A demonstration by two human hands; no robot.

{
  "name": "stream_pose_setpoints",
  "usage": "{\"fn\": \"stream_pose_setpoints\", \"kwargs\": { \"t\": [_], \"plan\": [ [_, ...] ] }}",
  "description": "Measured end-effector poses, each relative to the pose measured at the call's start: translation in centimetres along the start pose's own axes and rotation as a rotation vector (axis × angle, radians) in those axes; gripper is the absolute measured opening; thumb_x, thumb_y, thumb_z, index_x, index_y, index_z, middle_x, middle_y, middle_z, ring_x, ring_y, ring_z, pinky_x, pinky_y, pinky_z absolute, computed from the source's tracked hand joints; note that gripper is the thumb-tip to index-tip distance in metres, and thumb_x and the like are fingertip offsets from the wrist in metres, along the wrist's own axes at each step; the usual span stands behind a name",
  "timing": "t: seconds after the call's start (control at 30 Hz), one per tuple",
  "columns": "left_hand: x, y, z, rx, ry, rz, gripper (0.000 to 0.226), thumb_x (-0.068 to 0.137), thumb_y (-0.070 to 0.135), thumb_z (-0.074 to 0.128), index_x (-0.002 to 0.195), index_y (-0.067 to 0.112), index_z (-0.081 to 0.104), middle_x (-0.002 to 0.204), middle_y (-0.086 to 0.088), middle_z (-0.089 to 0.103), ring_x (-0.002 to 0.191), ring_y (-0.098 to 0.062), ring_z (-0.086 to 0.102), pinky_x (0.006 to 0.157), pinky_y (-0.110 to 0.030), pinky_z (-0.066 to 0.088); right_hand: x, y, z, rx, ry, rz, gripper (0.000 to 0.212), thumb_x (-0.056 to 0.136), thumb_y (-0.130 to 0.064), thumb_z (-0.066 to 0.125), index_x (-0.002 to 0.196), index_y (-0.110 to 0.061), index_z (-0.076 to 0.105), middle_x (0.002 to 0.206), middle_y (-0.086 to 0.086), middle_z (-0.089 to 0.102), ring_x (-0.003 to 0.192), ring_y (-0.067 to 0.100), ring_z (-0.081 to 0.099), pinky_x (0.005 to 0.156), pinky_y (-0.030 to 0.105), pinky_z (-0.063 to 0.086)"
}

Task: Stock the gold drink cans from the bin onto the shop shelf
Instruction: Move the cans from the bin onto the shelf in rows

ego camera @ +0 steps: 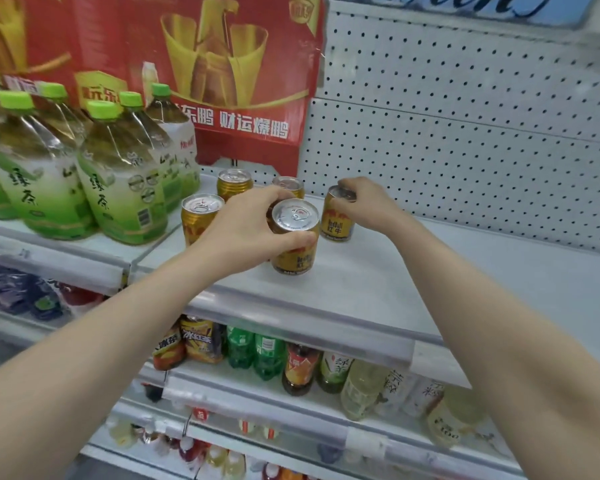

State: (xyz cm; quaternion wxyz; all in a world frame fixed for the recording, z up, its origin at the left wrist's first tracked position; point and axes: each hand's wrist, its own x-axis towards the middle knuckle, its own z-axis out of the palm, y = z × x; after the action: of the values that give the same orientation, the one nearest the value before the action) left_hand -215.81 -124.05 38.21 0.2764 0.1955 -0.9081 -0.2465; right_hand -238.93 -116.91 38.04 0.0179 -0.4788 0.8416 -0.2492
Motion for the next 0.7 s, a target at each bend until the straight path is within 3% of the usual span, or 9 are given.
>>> {"fn": "stream_pose_setpoints", "kwargs": {
  "t": [0.13, 0.2, 0.27, 0.4, 0.57, 0.7],
  "plan": [
    [0.8, 0.5, 0.7, 0.022, -0.001, 0.011, 0.068, 0.068, 0.061, 0.070, 0.123, 0.025, 0.057, 0.116, 0.011, 0.062, 0.102, -0.007, 0.057, 0.088, -0.031, 0.050, 0.4, 1.2, 0.0, -0.045, -0.023, -0.045, 0.025, 0.091, -0.038, 0.051, 0.108, -0.019, 0.056, 0.113, 0.008, 0.056, 0.104, 0.026, 0.055, 0.076, 0.031, 0.040],
    [1.2, 1.0, 1.4, 0.027, -0.026, 0.010, 0.065, 0.070, 0.057, 0.072, 0.123, 0.025, 0.056, 0.115, 0.010, 0.062, 0.102, -0.008, 0.057, 0.088, -0.031, 0.049, -0.3, 1.9, -0.4, -0.056, 0.016, -0.058, 0.044, 0.094, -0.037, 0.051, 0.132, -0.016, 0.052, 0.134, 0.008, 0.051, 0.120, 0.025, 0.051, 0.095, 0.035, 0.043],
    [1.5, 1.5, 2.3, 0.022, -0.067, 0.021, 0.059, 0.070, 0.056, 0.072, 0.119, 0.026, 0.059, 0.111, 0.010, 0.065, 0.100, -0.009, 0.059, 0.086, -0.033, 0.051, -1.4, 2.4, -1.0, -0.068, 0.093, -0.068, 0.048, 0.097, -0.037, 0.049, 0.141, -0.017, 0.046, 0.142, 0.006, 0.047, 0.125, 0.022, 0.049, 0.102, 0.037, 0.040],
    [2.4, 1.8, 4.3, 0.037, -0.140, 0.015, 0.058, 0.070, 0.059, 0.069, 0.118, 0.026, 0.062, 0.107, 0.008, 0.068, 0.096, -0.011, 0.061, 0.080, -0.032, 0.051, -3.9, 2.9, -2.4, -0.032, 0.174, -0.077, 0.041, 0.098, -0.031, 0.048, 0.137, -0.020, 0.050, 0.135, 0.003, 0.053, 0.114, 0.017, 0.056, 0.097, 0.036, 0.044],
    [3.0, 2.3, 4.7, 0.141, -0.161, 0.064, 0.061, 0.077, 0.056, 0.065, 0.127, 0.021, 0.058, 0.114, 0.000, 0.067, 0.103, -0.020, 0.061, 0.083, -0.035, 0.051, -7.0, 1.8, -3.5, 0.037, 0.153, -0.096, 0.034, 0.099, -0.028, 0.046, 0.131, -0.024, 0.057, 0.119, -0.005, 0.062, 0.100, 0.011, 0.057, 0.087, 0.027, 0.044],
    [2.8, 1.3, 2.8, 0.285, 0.030, 0.202, 0.051, 0.086, 0.053, 0.056, 0.126, 0.020, 0.060, 0.126, -0.003, 0.061, 0.118, -0.023, 0.052, 0.095, -0.039, 0.042, -8.9, 0.1, -2.8, 0.104, 0.076, -0.171, 0.034, 0.098, -0.032, 0.050, 0.131, -0.027, 0.056, 0.122, -0.009, 0.061, 0.105, 0.006, 0.057, 0.089, 0.028, 0.048]
  ]
}}
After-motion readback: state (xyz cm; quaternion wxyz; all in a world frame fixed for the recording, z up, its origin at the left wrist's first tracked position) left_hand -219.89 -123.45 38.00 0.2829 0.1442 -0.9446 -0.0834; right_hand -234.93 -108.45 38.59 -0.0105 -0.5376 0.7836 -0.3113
